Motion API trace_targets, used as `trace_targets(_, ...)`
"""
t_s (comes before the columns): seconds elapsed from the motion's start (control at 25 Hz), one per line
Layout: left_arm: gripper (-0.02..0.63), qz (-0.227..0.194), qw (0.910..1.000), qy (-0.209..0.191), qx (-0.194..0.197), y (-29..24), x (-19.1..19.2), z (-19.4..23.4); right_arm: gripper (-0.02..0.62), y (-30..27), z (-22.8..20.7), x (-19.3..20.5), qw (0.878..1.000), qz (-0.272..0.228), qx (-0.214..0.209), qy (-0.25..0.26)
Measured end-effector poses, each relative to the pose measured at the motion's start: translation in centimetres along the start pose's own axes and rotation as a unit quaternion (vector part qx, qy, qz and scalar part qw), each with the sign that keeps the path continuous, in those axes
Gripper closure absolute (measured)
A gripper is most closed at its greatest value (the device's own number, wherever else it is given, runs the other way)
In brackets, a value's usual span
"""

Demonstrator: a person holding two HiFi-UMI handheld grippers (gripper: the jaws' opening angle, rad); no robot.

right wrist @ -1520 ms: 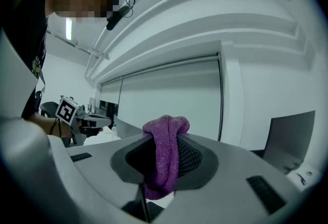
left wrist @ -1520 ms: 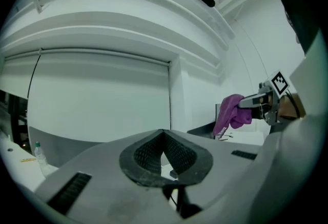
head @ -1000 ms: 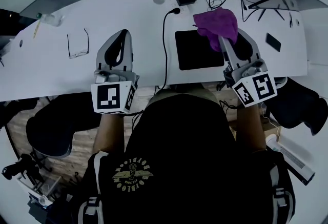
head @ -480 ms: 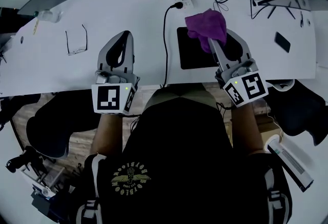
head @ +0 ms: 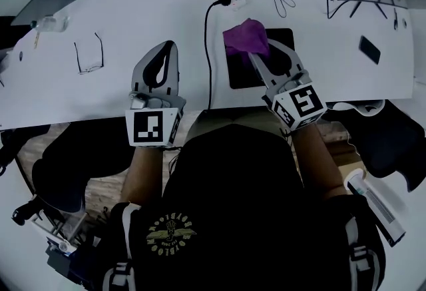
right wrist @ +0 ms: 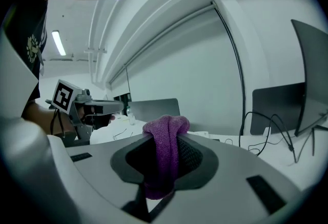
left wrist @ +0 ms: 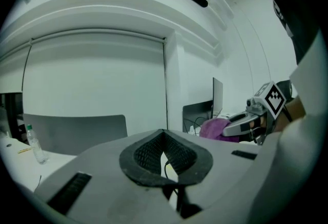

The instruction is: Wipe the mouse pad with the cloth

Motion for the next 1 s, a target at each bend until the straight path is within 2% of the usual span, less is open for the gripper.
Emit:
trace_targets(0.16, 0.604, 0.021, 0.9993, 0.012, -0.028, -0.7, 2.2, 0.9, 0.505, -1.8, -0.4, 1.9, 1.000, 0.026, -0.010, 0.001)
trace_targets(0.28, 0.604, 0.038, 0.9986, 0.017, -0.033, -0.7, 3.5, 1.0, 0.505, -3.1, -0.6, 4.0, 0.999, 0.043, -0.014, -0.010)
trace_targets(0.36, 0.604, 0.052, 0.9979, 0.023, -0.031, -0.8, 4.3, 0.8, 0.505, -4.1, -0.9, 5.6, 0.998, 0.052, -0.018, -0.023)
trace_targets(0.56, 0.604, 0.038, 0.9985, 0.029, -0.026, -1.6, 5.0, 0.4, 0.505, -6.8, -1.1, 10.0, 0.995, 0.091, -0.029, -0.034)
trace_targets(0.72, 0.604, 0.075, 0.9968, 0.024, -0.013, -2.1, 5.7, -0.7, 0.505, -8.2, -1.9, 13.3, 0.990, 0.129, -0.035, -0.053)
trace_targets(1.0, 0.604, 0.070, 0.9972, 0.026, 0.009, -2.6, 6.2, -2.1, 0.505, -9.7, -3.8, 17.0, 0.981, 0.182, -0.011, -0.061)
Point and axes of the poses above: the fingertips, and each gripper's own axes: y backward along the fingers, z to its left, x out of its underside, the point moved 3 cm from there along y, backward along the fingers, and after that the axes turned 4 degrees about -x, right-handed, at the moved point
